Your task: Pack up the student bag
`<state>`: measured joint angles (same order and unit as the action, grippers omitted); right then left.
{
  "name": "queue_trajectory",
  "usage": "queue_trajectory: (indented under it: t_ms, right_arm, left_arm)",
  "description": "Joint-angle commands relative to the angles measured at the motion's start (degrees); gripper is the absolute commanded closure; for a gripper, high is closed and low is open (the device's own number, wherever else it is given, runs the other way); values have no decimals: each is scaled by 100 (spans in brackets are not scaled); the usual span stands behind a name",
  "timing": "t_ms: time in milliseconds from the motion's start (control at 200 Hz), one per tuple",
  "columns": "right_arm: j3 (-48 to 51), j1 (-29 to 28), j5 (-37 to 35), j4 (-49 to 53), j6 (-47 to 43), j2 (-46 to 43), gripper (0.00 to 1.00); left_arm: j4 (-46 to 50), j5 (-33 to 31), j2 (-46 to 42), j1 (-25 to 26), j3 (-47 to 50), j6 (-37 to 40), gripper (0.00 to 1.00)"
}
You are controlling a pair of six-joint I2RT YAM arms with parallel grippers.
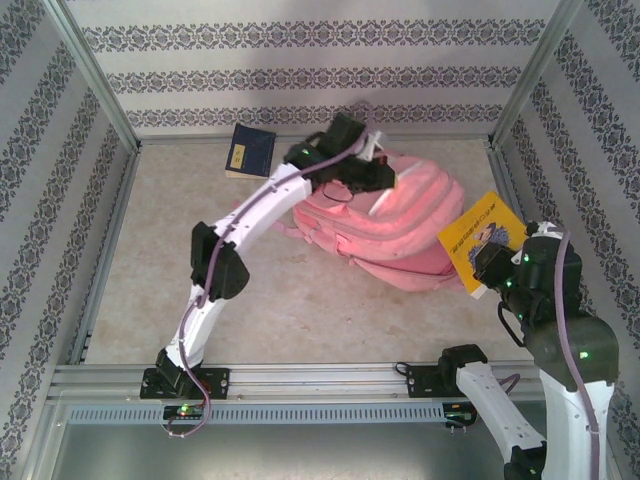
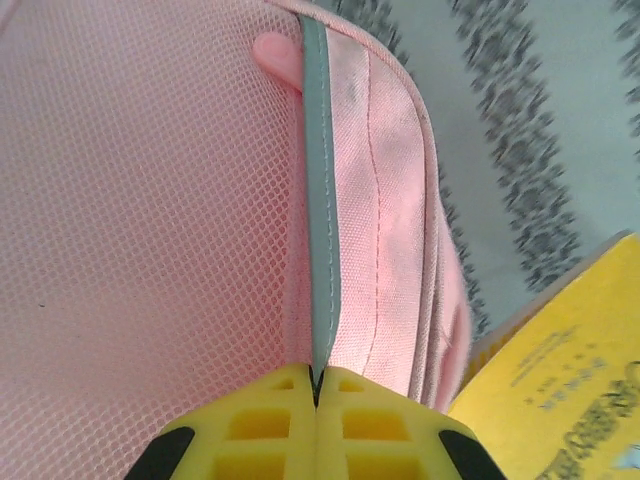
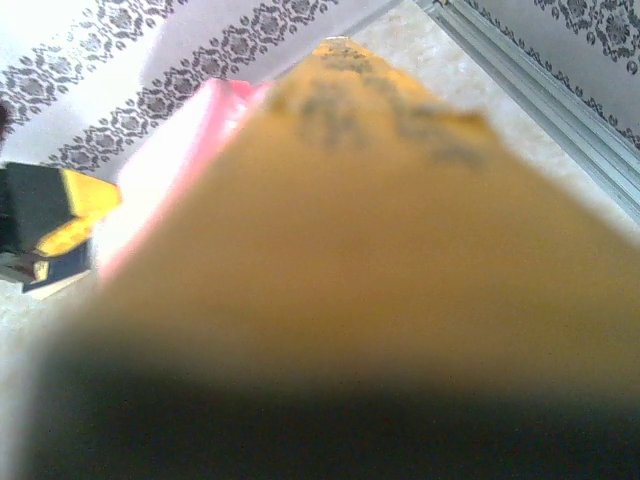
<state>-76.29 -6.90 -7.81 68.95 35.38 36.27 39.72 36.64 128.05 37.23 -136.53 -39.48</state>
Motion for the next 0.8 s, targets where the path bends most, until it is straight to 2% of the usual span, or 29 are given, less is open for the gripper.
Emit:
queue_trajectory:
  t_ms: [0, 75, 280, 360, 475, 585, 794]
  right_arm:
    - [-42, -31, 104, -431, -186, -145, 100]
    - [207, -31, 353, -713, -185, -282, 100]
    - [1072, -16, 1614, -1761, 399, -343, 100]
    - [1552, 6, 2298, -2555, 885, -346, 100]
    - [2523, 76, 3213, -4329, 2209, -353, 100]
    - [3283, 74, 3304, -5857, 3133, -325, 100]
    - [3779, 20, 3187, -7148, 3651, 320, 100]
  left_arm:
    - [-135, 466, -622, -273, -147, -183, 100]
    - [-110, 685, -753, -442, -128, -192, 100]
    - [-282, 1232, -904, -777, -105, -420, 100]
    - [-357, 1501, -930, -863, -107, -494, 100]
    - [-565, 1756, -1024, -919, -12, -622, 100]
    - [-750, 1905, -1120, -970, 93, -767, 100]
    - [-1150, 2102, -1315, -1007, 377, -1085, 100]
